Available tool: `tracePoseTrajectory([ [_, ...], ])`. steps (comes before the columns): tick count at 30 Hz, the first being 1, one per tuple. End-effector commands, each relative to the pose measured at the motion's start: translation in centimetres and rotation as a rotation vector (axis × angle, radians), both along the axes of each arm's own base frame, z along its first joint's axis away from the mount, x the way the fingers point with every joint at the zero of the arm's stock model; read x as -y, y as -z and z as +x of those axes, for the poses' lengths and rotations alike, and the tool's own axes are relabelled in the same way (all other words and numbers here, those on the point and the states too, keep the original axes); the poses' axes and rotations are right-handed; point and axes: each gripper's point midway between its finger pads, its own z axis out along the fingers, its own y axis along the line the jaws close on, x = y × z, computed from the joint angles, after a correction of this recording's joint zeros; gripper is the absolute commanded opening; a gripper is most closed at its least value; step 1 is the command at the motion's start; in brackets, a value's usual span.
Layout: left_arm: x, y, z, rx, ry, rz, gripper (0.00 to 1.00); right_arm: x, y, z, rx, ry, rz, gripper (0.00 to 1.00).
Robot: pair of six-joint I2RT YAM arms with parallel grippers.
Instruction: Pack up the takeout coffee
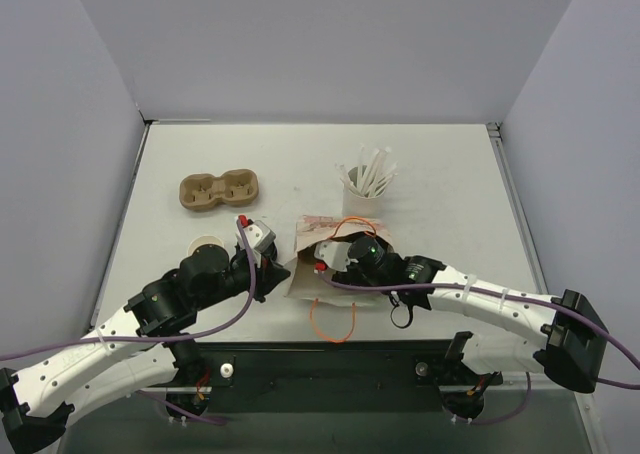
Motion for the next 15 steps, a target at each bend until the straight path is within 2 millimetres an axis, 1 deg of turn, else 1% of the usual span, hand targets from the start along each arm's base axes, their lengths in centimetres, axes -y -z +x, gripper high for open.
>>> tracePoseTrajectory([
  [1,0.3,-2.6,0.0,0.04,0.013,-0.047,0.0,1.3,0.2,1.0,-0.004,0.089,-0.008,0.75],
  [5,0.3,-2.6,-0.1,0.032,0.014,-0.052,0.0,1.4,1.1,1.5,-0.007,0.116,0.001,0.65],
  [8,0.4,-2.6,-0.1,0.03,0.015,-0.054,0.0,1.2,1.5,1.7,-0.01,0.123,0.01,0.63],
  [15,0.5,-2.5,0.0,0.026,0.013,-0.051,0.0,1.3,2.2,2.3,-0.02,0.151,0.011,0.63],
])
